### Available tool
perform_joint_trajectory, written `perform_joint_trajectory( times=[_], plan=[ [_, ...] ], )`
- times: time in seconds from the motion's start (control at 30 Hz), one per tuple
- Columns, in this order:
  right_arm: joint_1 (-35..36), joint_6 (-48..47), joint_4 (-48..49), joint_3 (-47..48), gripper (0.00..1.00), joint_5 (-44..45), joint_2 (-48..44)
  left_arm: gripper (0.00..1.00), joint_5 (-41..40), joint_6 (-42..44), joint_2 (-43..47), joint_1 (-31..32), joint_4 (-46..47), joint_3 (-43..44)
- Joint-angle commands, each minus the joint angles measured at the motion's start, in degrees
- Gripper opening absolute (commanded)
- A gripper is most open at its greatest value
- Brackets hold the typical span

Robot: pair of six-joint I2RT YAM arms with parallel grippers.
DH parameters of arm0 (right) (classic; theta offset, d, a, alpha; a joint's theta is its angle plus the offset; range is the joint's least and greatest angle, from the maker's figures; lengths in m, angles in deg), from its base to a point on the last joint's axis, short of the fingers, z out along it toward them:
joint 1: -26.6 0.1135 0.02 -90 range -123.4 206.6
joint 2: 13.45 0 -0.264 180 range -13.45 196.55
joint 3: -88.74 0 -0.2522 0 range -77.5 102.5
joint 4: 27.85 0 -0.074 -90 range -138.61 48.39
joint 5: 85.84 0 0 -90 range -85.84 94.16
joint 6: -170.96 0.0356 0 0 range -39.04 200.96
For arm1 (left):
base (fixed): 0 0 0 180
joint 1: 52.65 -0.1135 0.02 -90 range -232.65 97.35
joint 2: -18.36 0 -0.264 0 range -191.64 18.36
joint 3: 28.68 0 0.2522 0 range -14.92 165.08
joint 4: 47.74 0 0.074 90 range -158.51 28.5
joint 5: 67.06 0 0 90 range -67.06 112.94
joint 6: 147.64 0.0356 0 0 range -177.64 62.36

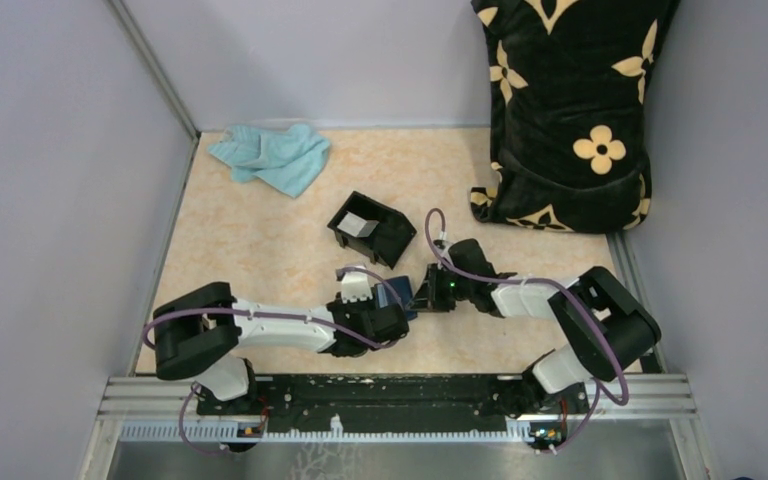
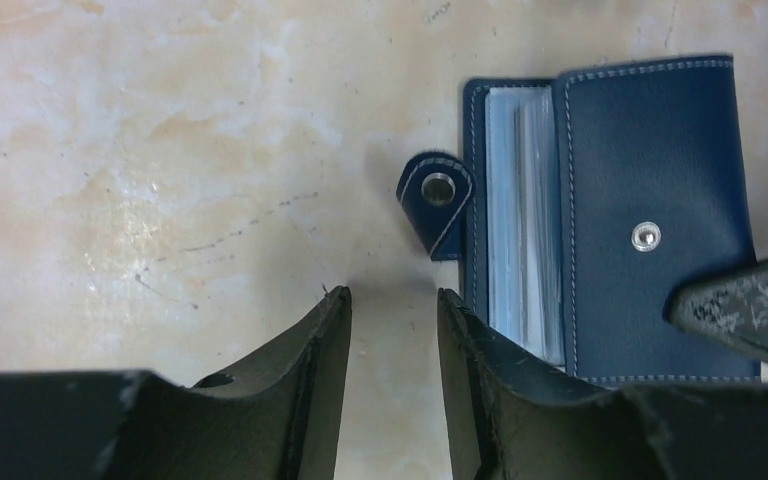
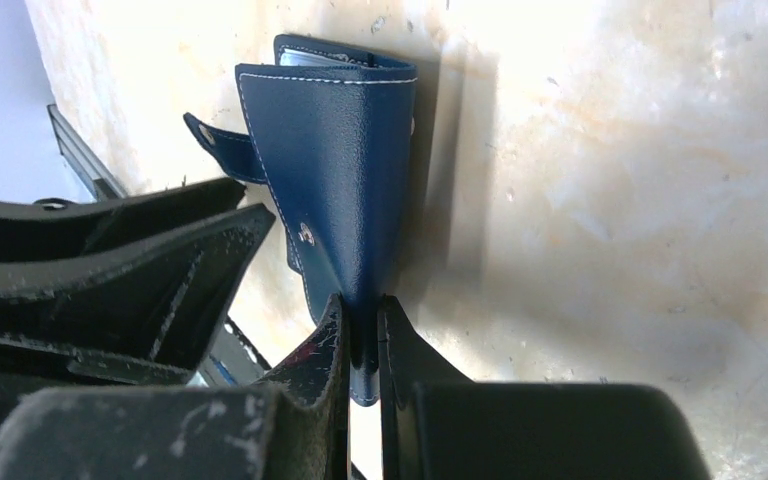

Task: Put the credit cards into the card holder
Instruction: Close the card holder at the center of the board.

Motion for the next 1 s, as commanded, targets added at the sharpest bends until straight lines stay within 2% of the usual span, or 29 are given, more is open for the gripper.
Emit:
perform_joint_trajectory(
  times=[0.0,0.17,0.4,0.73,0.97],
  plan=[
    [-0.35,-6.85,-9.48,4.28,0.00,5.21,1.82,0.44,19.59,-6.19,-7.18,2.64,-8.76,-6.05],
    [1.35,-9.05,-13.76,7.96,0.23,7.85,1.63,0.41,20.73,-6.90,-8.25,3.38,-6.17,-7.96],
    [4.99,-9.37,-16.02,10.94,0.38,10.78,3.75,0.41,21.36,-7.10,-9.81,3.56,-2.69,-9.04],
    [6.23,-10.52,-19.15,12.56,0.45,14.09,-1.37,0.43,15.57,-11.16,-4.03,3.64,-6.84,-9.61],
    [6.25,-10.84,-20.71,12.08,0.47,19.51,-8.70,0.43,12.47,-14.40,-5.11,3.63,-7.83,-8.12]
  ],
)
